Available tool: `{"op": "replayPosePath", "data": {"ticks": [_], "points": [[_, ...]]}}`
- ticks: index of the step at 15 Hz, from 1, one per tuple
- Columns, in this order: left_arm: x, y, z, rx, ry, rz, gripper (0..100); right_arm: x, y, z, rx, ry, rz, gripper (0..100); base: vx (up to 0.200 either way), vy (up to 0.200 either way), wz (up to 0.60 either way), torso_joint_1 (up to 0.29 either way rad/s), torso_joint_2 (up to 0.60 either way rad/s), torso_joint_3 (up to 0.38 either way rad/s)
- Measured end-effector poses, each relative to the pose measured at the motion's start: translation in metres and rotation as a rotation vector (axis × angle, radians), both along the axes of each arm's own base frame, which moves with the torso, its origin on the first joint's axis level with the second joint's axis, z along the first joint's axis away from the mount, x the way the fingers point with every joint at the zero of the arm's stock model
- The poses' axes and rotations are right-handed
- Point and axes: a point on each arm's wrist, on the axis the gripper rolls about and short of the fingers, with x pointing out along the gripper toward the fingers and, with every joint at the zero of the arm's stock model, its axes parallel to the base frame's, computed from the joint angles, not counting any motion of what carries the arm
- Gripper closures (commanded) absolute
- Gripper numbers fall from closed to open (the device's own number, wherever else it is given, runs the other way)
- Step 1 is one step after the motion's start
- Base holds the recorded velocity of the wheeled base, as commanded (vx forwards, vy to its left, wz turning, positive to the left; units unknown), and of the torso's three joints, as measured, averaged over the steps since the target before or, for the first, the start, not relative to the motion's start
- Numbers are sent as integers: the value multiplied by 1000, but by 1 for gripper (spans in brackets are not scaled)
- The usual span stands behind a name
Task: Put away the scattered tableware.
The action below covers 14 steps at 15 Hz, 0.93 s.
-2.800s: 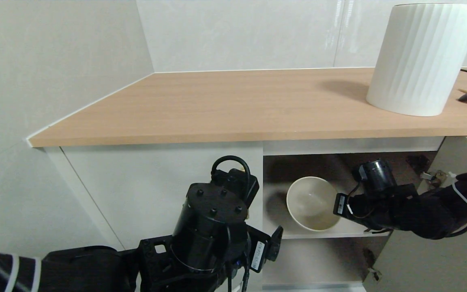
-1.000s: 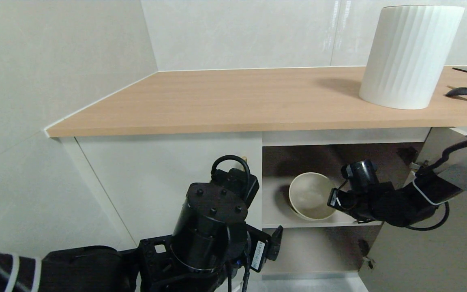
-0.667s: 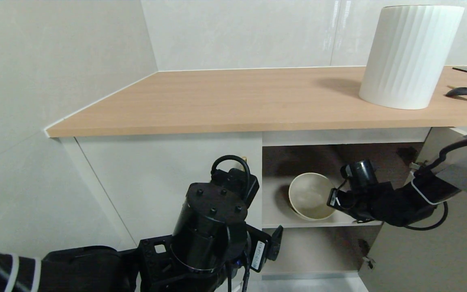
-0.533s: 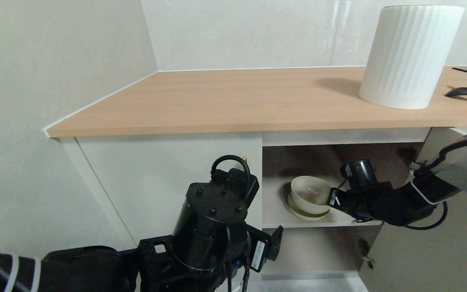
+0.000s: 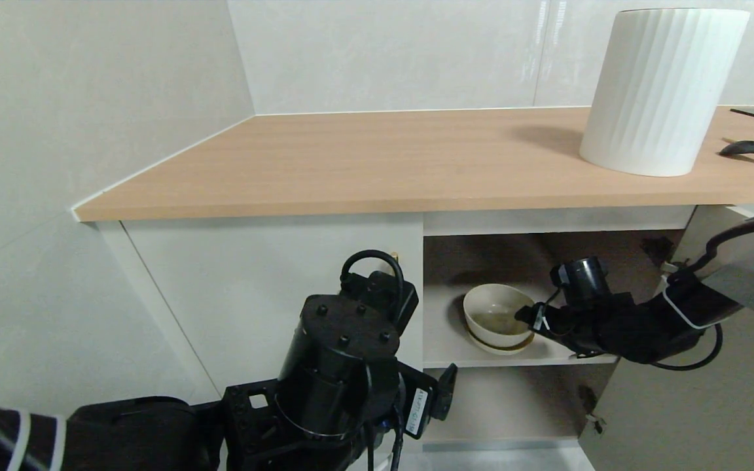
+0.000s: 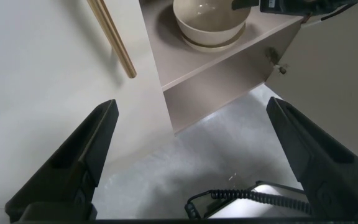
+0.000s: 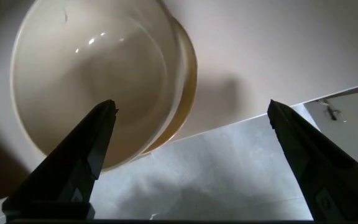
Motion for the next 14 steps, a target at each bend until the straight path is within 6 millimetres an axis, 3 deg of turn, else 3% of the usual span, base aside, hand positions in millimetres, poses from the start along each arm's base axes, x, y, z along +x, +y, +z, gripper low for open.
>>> {"op": "replayPosePath", "data": {"ticks": [4,7,11,14], "points": [[0,0,0,-1,0,1,0,-9,0,8,-6,-5,-1,0,0,0,0,0,0,0],[0,0,0,-3,2,2,0,-43,3,20,-4,15,49,0,0,0,0,0,0,0],[1,0,-1,-3,3,5,0,-97,13,43,35,23,191,0,-200,0,0,6,1,0],[0,-1,-2,0,5,2,0,-111,18,57,52,-14,232,0,-200,0,0,-2,5,9]]}}
